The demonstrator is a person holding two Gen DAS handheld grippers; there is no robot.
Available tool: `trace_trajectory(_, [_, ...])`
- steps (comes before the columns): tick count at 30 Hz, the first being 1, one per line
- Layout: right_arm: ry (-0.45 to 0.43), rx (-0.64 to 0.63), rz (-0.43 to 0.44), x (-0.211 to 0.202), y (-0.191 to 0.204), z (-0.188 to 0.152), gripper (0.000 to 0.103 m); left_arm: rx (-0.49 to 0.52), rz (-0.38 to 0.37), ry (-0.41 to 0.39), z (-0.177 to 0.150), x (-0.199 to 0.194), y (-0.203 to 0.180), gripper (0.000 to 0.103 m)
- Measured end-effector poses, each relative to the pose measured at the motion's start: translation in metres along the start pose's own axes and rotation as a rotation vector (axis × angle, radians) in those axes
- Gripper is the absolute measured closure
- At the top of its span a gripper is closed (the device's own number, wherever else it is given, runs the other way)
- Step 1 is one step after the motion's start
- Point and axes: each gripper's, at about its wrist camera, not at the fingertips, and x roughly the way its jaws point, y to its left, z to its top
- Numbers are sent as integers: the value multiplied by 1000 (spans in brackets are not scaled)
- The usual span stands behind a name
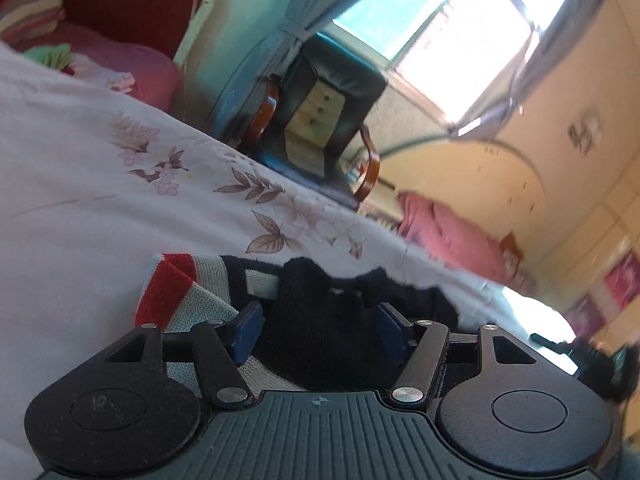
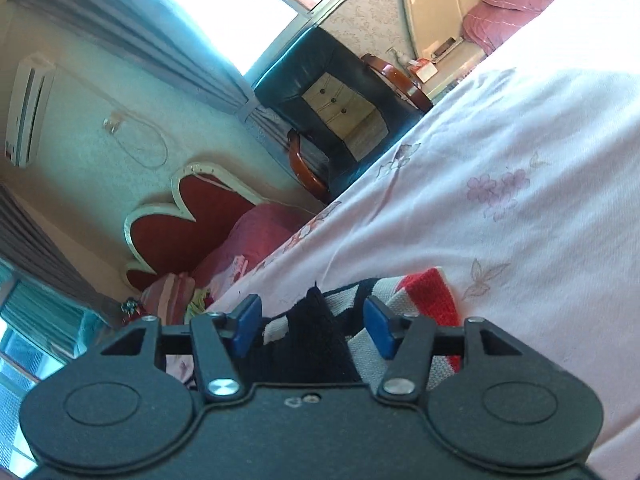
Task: Fold small clothes
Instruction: 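Lift the hem with both tools and fold it onto the black collar, then open both tools and release the hem on the collar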
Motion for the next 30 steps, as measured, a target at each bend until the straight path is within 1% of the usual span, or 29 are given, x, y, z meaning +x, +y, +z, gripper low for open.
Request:
trace_trajectory(2, [39, -81, -21, 5, 9, -1, 56, 110, 35, 43, 0, 8, -13, 41])
trace_trajectory(3, [56, -127, -35, 8, 15, -2, 58, 143, 48, 60, 0, 11, -17, 46])
trace_trajectory(4, [72, -172, -49, 11, 21, -4, 59, 173, 69, 80, -1, 15, -20, 53])
trace_trajectory(5, [88, -216, -64, 15, 28, -6, 61, 198, 99, 93, -1, 18, -23, 69])
trace_trajectory(6, [103, -260, -92, 20, 34, -9, 63, 215, 131, 97, -1, 21, -24, 81])
trace_trajectory(7, [125, -317, -139, 27, 41, -12, 65, 207, 146, 98, 0, 22, -23, 85])
trace_trajectory(9, [141, -424, -224, 38, 55, -21, 75, 177, 158, 96, 0, 23, -21, 93])
trace_trajectory(10, [139, -471, -260, 41, 61, -26, 79, 185, 167, 84, -3, 21, -23, 96])
trace_trajectory(11, [136, -509, -288, 43, 66, -30, 91, 197, 175, 73, -4, 20, -25, 98])
trace_trajectory(12, [132, -543, -304, 44, 71, -35, 98, 216, 187, 51, -7, 17, -28, 98])
trace_trajectory(14, [106, -584, -311, 42, 77, -40, 98, 232, 196, -31, -12, 10, -33, 98])
trace_trajectory(16, [48, -604, -306, 32, 81, -44, 98, 233, 199, -121, -15, -4, -36, 98])
trace_trajectory(18, [-12, -590, -287, 24, 77, -37, 98, 243, 197, -192, -17, -13, -39, 98])
trace_trajectory(19, [-33, -581, -285, 21, 76, -36, 98, 258, 209, -218, -17, -15, -42, 98])
trace_trajectory(21, [-67, -564, -300, 17, 68, -28, 98, 269, 233, -242, -16, -14, -45, 98])
trace_trajectory(22, [-73, -560, -314, 20, 65, -27, 98, 263, 235, -226, -14, -10, -44, 98])
trace_trajectory(23, [-72, -557, -331, 23, 62, -27, 98, 260, 255, -196, -13, -3, -43, 98])
trace_trajectory(24, [-61, -550, -341, 27, 59, -27, 98, 256, 291, -142, -12, 9, -41, 98])
trace_trajectory(25, [-39, -542, -356, 33, 55, -27, 98, 236, 313, -61, -13, 26, -36, 98])
trace_trajectory(27, [13, -532, -396, 45, 49, -30, 98, 231, 318, -65, -15, 30, -34, 98])
trace_trajectory(30, [31, -541, -408, 50, 50, -30, 94, 255, 328, -57, -15, 30, -37, 98])
